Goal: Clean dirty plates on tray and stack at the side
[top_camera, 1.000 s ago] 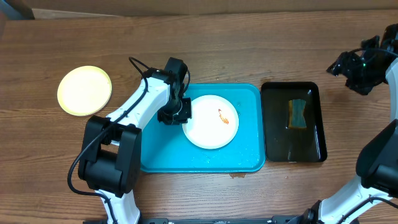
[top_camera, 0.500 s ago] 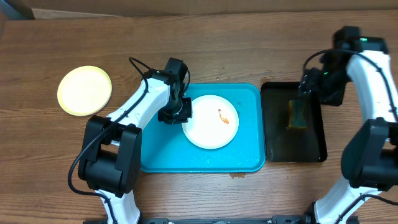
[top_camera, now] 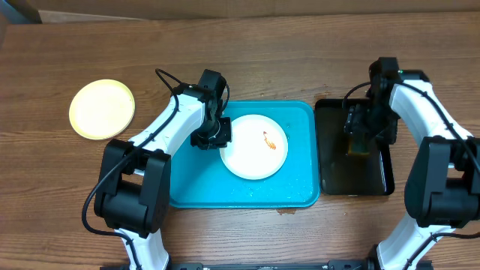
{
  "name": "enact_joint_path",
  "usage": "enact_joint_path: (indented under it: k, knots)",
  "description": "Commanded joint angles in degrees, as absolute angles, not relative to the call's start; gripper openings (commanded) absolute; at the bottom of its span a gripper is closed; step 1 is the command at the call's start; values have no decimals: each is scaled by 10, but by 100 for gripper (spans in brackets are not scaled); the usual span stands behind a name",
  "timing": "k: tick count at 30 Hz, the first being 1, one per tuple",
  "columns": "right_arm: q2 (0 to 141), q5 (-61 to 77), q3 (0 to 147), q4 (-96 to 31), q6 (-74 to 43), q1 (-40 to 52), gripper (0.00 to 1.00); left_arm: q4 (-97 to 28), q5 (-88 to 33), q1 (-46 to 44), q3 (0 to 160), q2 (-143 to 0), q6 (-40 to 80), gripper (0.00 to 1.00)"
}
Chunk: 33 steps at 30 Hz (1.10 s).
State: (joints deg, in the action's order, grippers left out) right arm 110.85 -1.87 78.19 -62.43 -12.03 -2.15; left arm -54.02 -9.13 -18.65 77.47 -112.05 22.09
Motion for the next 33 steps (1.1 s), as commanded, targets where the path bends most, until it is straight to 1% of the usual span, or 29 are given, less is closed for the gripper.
enact_joint_path:
  k: [1, 13, 15, 17, 19, 22, 24, 26, 28, 29, 30, 31, 32, 33]
  knots:
    - [1101, -11, 764, -604, -125, -18, 78, -540, -86, -185, 772, -1112, 213, 25]
    - [1102, 18, 723, -560, -125, -18, 76, -539, -90, -185, 772, -1112, 215, 25]
    - [1102, 18, 722, -558, -125, -18, 71, -540, -90, -185, 772, -1112, 214, 25]
    - [1102, 18, 722, -557, -125, -18, 59, -540, -90, -185, 772, -1112, 215, 25]
    - [1102, 19, 722, -558, -125, -18, 55, -540, -90, -185, 772, -1112, 215, 25]
    - [1102, 29, 722, -558, -125, -18, 55, -539, -90, -185, 772, -1112, 215, 25]
    - [1102, 31, 722, -560, -125, -18, 59, -539, -90, -185, 772, -1112, 215, 25]
    - [1102, 31, 722, -560, -125, -18, 58, -539, -90, -185, 772, -1112, 215, 25]
    - [1102, 31, 722, -559, -125, -18, 51, -540, -90, -185, 772, -1112, 215, 25]
    - [1102, 31, 722, -558, -125, -18, 38, -540, -90, -185, 772, -1112, 215, 25]
    - [1102, 31, 722, -557, -125, -18, 28, -541, -90, -185, 772, -1112, 215, 25]
    - [1102, 31, 722, -556, -125, -18, 21, -542, -90, -185, 772, -1112, 215, 25]
    - [1102, 31, 722, -555, -125, -18, 17, -542, -90, -185, 772, -1112, 215, 25]
    - [1102, 31, 722, -553, -125, -18, 16, -542, -90, -185, 772, -1112, 215, 25]
